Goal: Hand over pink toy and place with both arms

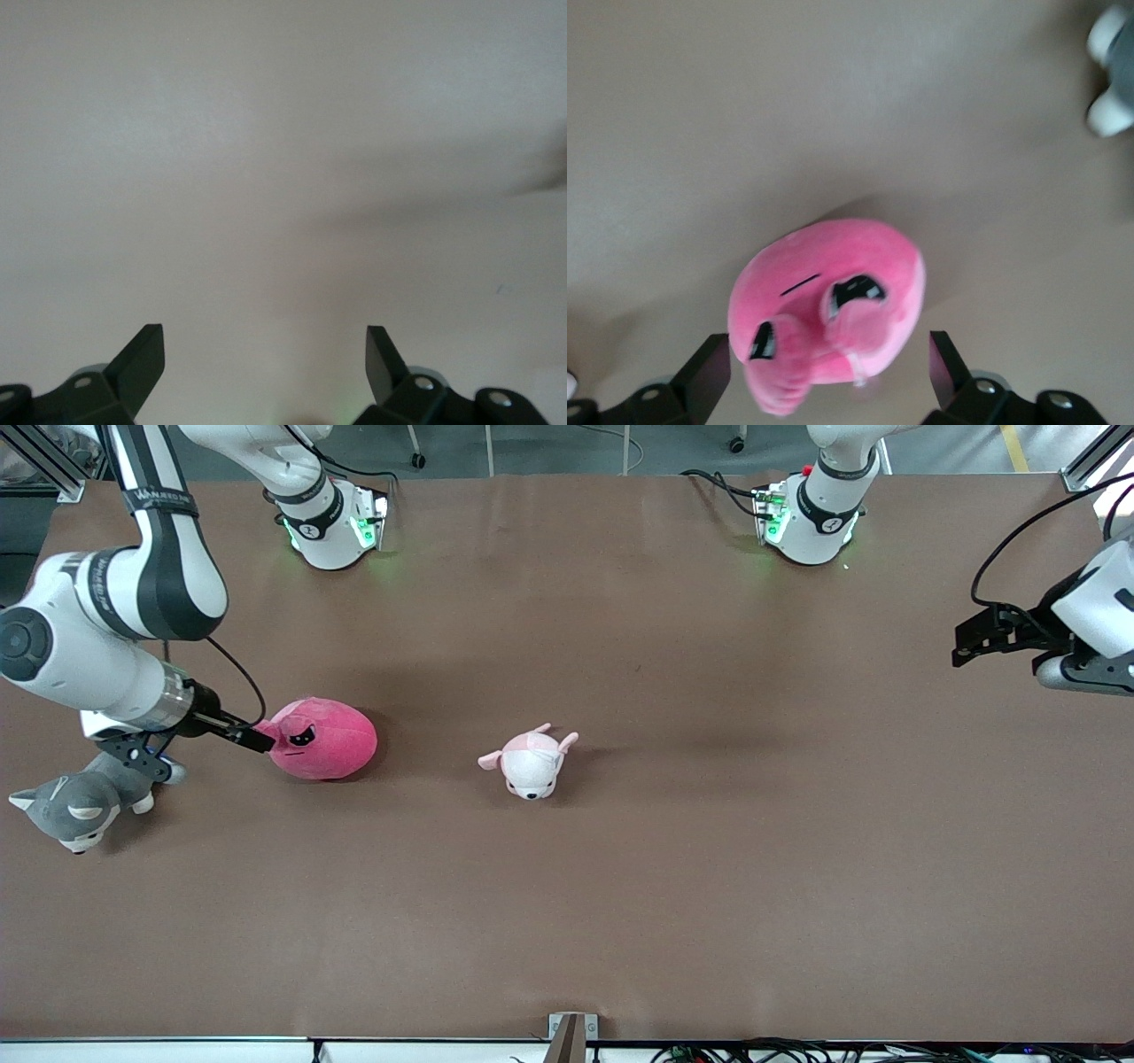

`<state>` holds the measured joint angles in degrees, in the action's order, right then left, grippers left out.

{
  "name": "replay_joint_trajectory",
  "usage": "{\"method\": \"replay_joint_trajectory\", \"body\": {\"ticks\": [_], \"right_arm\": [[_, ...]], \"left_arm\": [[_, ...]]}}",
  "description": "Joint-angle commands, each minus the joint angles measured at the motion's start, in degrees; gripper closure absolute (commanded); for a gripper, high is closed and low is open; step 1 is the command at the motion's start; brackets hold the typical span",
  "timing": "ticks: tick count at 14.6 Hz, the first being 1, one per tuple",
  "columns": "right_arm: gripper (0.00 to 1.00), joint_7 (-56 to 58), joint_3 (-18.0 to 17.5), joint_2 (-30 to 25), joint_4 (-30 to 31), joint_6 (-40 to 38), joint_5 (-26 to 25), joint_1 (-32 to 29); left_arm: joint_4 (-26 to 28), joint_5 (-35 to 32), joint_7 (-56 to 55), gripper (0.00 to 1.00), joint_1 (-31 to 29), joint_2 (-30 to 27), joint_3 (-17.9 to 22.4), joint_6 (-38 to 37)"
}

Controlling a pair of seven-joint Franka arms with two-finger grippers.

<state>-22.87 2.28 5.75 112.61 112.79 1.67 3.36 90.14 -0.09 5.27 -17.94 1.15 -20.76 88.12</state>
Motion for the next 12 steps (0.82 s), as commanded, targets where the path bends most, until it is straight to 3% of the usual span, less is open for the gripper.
{"method": "replay_joint_trajectory", "body": {"ticks": [1, 5, 12], "right_arm": [[0.00, 11.0, -0.8, -0.6, -7.4, -6.5, -4.4, -1.0], [0.00, 21.8, -0.8, -0.1, -13.5, -9.0, -4.5, -3.6], [0.00, 25.3, -0.9, 6.5, -28.1, -19.7, -3.9, -8.6]], "left_arm": [[-2.3, 0.1, 0.3, 0.00, -0.6, -1.5, -0.3, -0.8], [-7.3, 0.0, 0.3, 0.00, -2.5, -1.4, -0.3, -3.3], [-7.2, -0.4, -0.1, 0.00, -2.5, -0.7, -0.4, -2.5]]}}
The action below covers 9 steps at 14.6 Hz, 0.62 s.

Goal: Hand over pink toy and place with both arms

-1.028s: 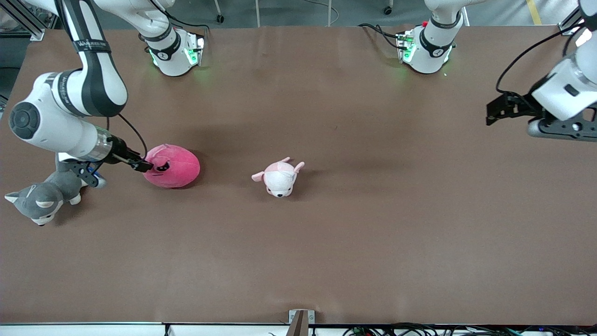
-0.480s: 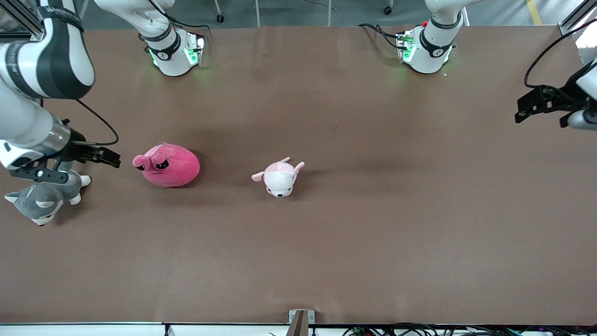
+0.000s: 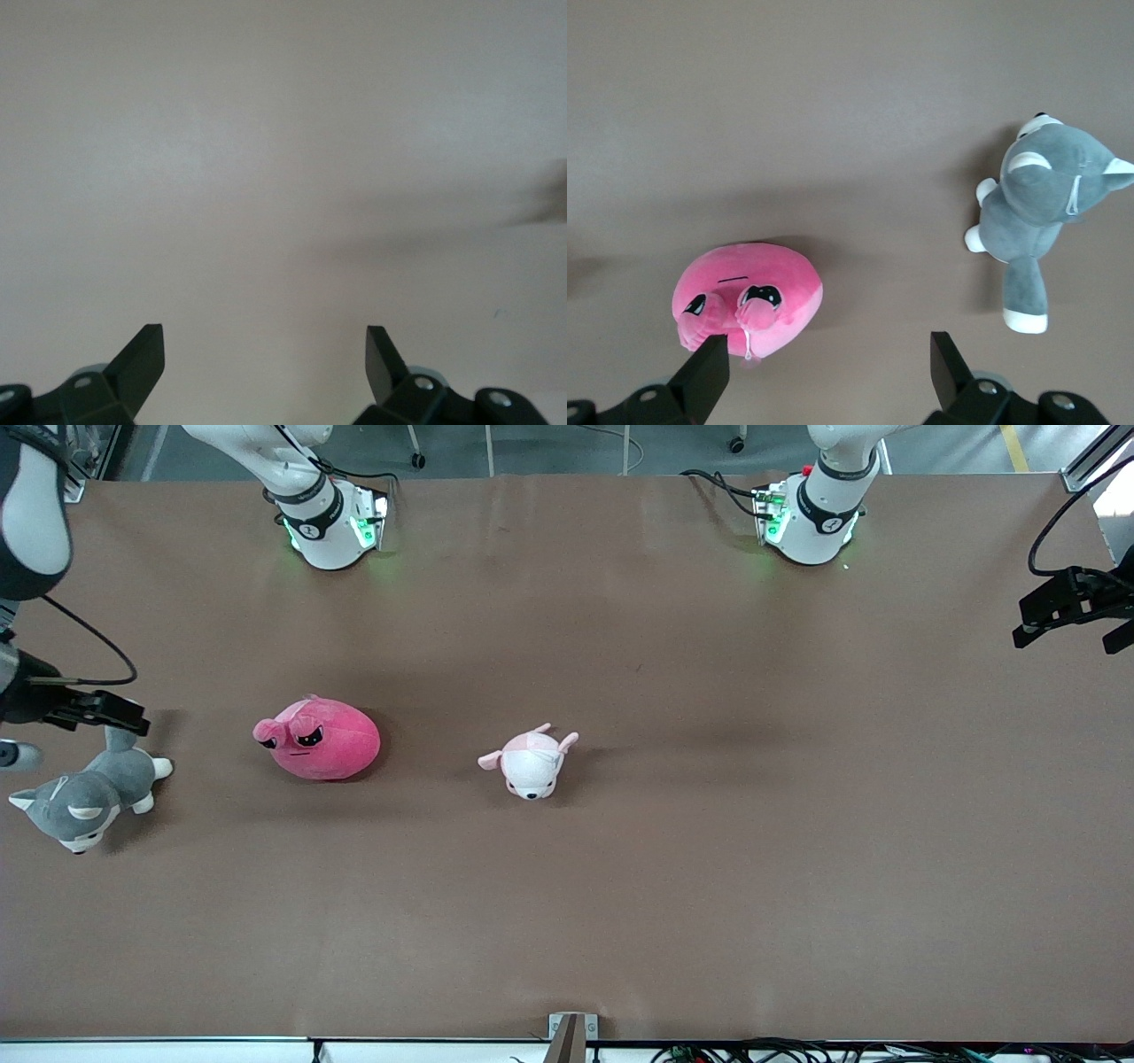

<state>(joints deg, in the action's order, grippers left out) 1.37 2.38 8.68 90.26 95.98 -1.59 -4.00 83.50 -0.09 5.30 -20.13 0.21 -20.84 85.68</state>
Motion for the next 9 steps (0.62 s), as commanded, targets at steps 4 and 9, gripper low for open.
{"method": "replay_joint_trajectory", "body": {"ticks": [4, 9], "right_arm": [[0.00, 1.0, -1.1, 4.7, -6.0, -2.9, -1.1, -0.6], [0.00, 0.0, -1.5, 4.1, -6.1, -4.8, 0.7, 2.6]], "left_arm": [[-0.4, -0.6, -0.2, 0.00, -0.5, 0.8, -0.3, 0.2], [-0.4, -0.6, -0.2, 0.00, -0.4, 1.5, -0.3, 0.3]]}}
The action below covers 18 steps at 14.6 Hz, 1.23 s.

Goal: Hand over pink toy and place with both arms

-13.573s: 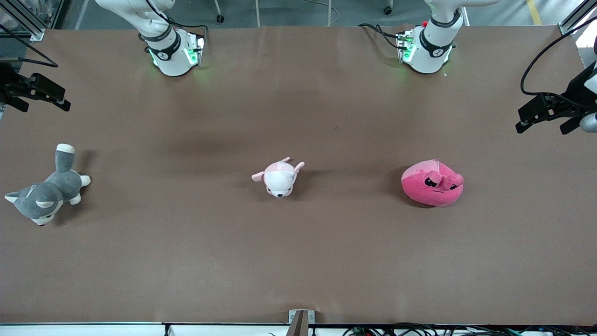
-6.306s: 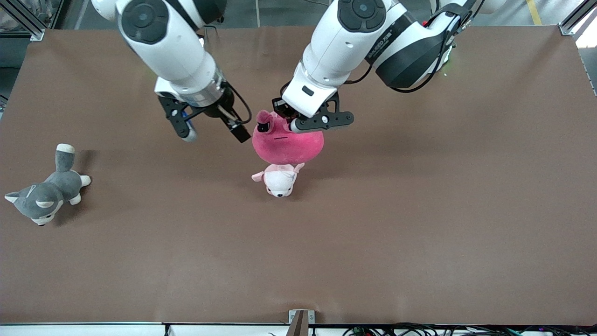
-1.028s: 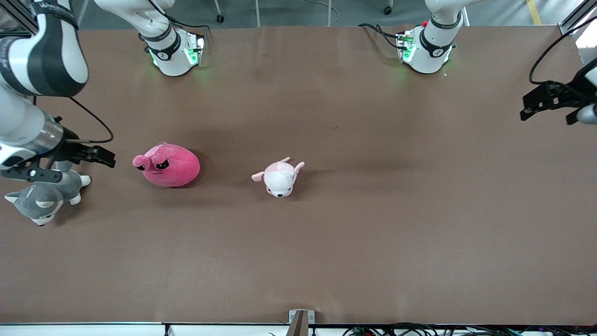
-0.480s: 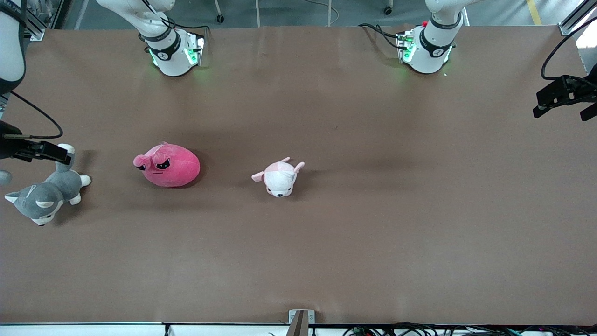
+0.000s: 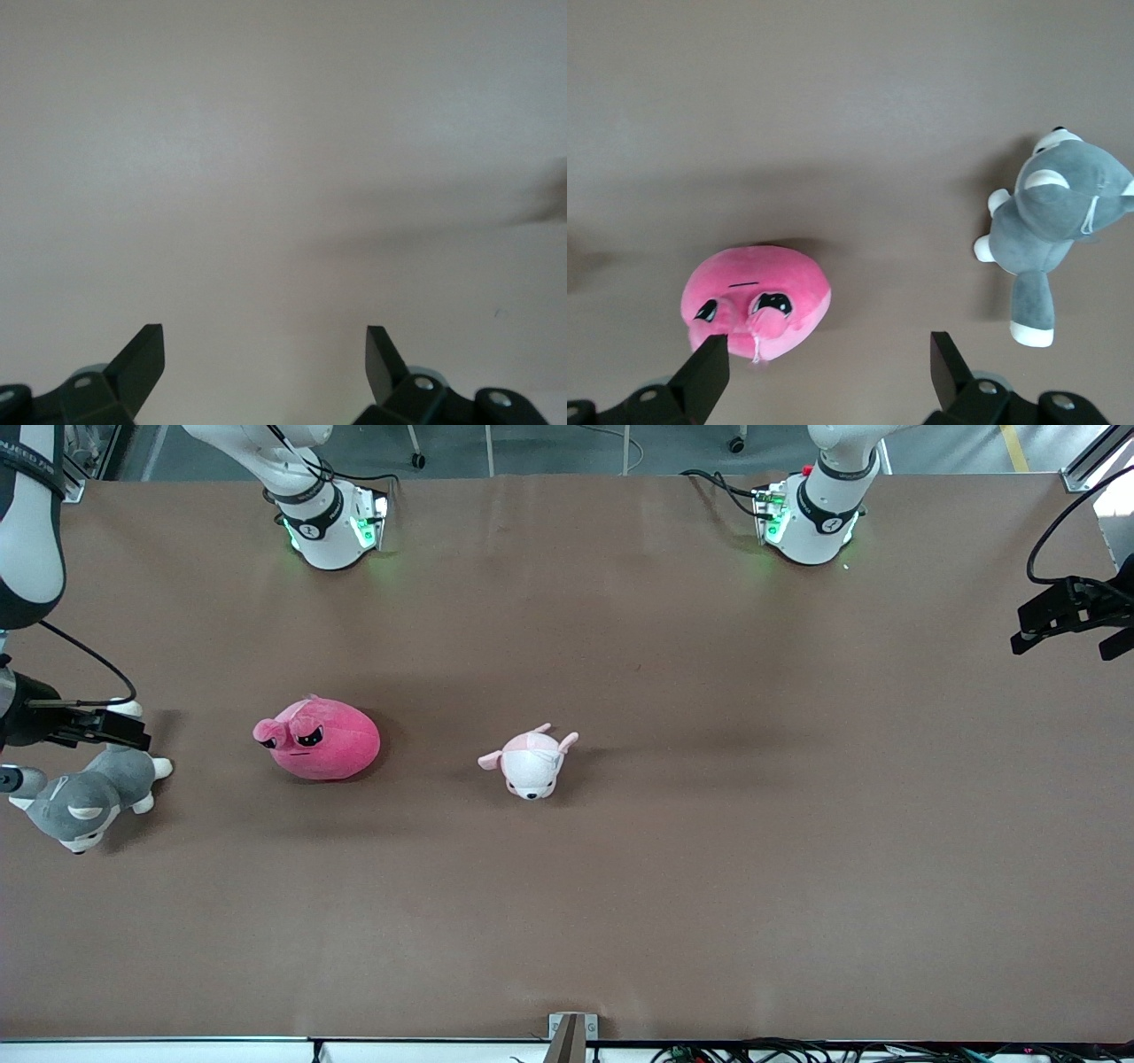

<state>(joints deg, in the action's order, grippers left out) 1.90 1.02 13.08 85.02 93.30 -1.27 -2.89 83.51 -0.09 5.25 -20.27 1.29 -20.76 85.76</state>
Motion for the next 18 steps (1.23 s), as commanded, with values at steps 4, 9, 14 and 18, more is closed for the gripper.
{"method": "replay_joint_trajectory", "body": {"ticks": [4, 9, 14, 18], "right_arm": [[0.00, -0.5, -0.1, -2.3, 0.4, -6.1, 0.8, 2.2], [0.00, -0.5, -0.1, -11.6, 7.3, -6.6, 0.8, 1.9], [0.00, -0.4, -0.1, -17.8, 11.7, -6.9, 0.8, 2.0], [0.00, -0.4, 0.2, -20.0, 11.7, -6.8, 0.9, 2.0]], "left_arm": [[-0.4, -0.6, -0.2, 0.00, 0.8, 0.5, 0.5, 0.5], [-0.4, -0.7, -0.2, 0.00, 13.1, 0.5, 12.7, 0.6], [-0.4, -0.7, -0.2, 0.00, 16.2, 0.4, 15.0, 0.6], [-0.4, -0.7, -0.2, 0.00, 16.5, 0.3, 15.4, 0.6]]}}
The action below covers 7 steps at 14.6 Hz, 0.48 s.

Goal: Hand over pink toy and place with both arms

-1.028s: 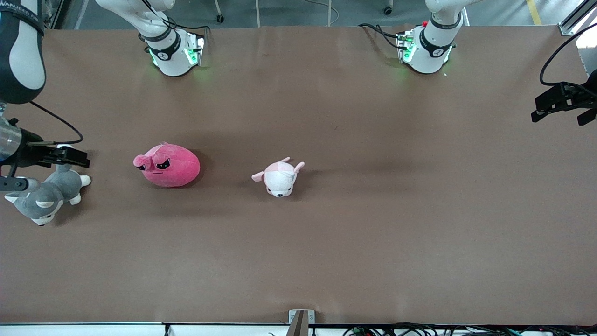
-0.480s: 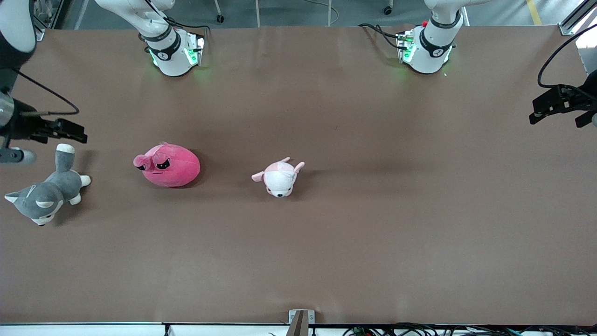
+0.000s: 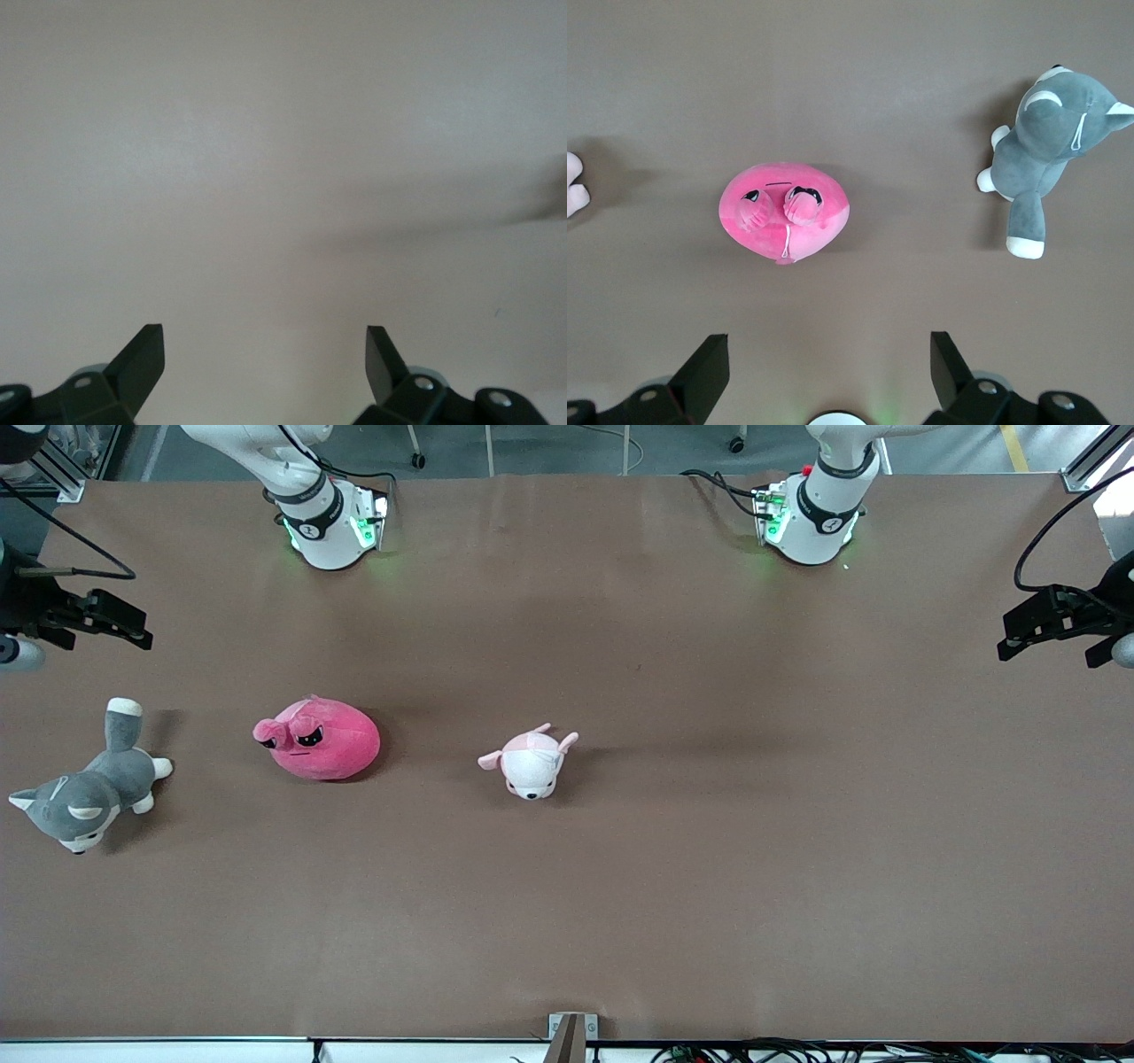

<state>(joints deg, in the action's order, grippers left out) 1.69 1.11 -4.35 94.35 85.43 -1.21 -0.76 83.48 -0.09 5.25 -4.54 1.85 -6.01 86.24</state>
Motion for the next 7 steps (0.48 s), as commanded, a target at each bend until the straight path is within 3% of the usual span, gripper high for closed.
{"method": "replay_joint_trajectory", "body": {"ticks": [1, 7], "right_arm": [[0.00, -0.2, 0.1, -2.9, 2.3, 1.1, 0.9, 0.0], [0.00, -0.2, 0.2, -3.1, 2.1, 2.1, 2.4, -0.1]], "left_arm": [[-0.3, -0.7, -0.2, 0.00, 0.8, -0.3, 0.7, 0.2], [-0.3, -0.7, -0.2, 0.00, 3.3, -0.2, 2.7, 0.2]]}}
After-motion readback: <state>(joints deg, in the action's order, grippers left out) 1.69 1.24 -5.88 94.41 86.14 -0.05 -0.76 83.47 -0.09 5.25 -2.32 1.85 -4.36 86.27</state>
